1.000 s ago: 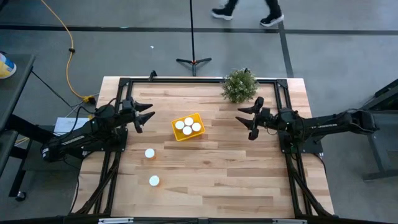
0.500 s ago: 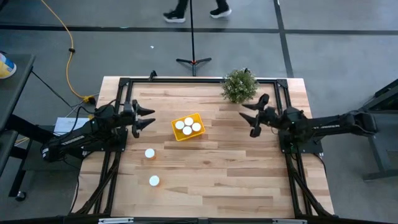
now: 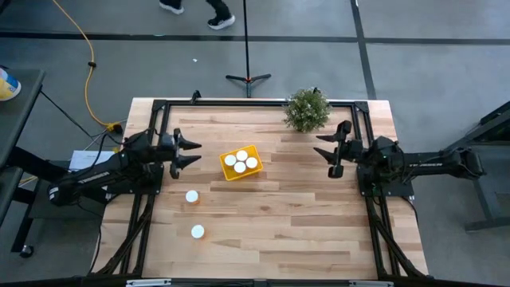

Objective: Pick and place pill bottles into a basket
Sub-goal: Put the orange pill bottle into the yellow bin

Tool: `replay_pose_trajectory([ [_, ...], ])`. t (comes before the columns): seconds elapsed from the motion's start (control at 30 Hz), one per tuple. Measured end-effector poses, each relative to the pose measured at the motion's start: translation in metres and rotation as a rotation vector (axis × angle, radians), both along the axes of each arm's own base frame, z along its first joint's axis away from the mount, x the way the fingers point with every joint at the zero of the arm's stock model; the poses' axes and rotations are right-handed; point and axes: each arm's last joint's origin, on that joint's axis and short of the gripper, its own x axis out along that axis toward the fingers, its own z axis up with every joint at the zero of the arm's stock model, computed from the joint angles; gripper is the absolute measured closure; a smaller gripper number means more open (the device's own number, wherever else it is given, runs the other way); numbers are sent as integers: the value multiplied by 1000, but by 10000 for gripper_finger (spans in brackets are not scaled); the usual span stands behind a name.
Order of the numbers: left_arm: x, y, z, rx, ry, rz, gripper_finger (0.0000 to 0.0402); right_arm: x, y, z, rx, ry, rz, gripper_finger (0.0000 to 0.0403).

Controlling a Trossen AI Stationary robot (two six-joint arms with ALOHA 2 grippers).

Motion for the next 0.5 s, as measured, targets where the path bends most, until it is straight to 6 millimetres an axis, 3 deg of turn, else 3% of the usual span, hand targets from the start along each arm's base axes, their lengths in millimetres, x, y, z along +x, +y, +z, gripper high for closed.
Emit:
replay_pose_trajectory([
  [0.27,11,3,-4,48,56,-60,141,1,0,-6,22,57,-9,231],
  [0.5,23,5,-6,-89,70,-162,51,6,-1,-11,34,97,-23,231],
])
